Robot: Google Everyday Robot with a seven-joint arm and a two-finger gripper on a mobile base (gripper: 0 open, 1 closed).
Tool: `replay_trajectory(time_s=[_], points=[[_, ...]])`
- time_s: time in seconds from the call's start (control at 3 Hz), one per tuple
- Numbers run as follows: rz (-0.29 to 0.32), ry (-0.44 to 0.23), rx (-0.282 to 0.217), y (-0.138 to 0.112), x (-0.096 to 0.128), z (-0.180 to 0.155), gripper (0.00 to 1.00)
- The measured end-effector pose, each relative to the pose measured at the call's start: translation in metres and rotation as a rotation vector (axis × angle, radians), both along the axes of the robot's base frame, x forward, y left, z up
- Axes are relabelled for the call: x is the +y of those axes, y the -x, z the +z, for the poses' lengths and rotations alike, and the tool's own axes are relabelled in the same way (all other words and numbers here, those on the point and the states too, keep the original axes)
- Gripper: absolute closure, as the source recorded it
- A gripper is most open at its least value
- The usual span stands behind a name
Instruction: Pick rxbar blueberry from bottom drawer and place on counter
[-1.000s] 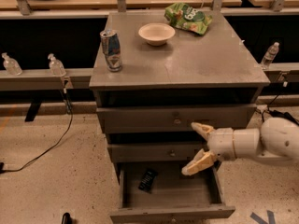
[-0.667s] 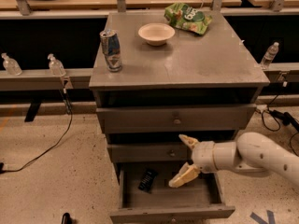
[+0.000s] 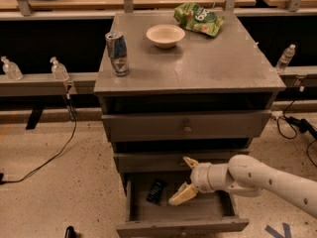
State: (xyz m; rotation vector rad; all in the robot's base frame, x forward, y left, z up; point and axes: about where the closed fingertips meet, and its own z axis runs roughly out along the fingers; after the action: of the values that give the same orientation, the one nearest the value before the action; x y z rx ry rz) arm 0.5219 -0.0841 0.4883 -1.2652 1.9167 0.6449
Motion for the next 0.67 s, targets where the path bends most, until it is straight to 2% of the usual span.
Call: replay_trajectory(time_s=[0.33, 0.67], points=[[0.0, 0.0, 0.0, 0.0, 0.0, 0.0, 0.0], [0.051, -0.017, 0.02, -0.001, 0.009, -0.01, 0.0]])
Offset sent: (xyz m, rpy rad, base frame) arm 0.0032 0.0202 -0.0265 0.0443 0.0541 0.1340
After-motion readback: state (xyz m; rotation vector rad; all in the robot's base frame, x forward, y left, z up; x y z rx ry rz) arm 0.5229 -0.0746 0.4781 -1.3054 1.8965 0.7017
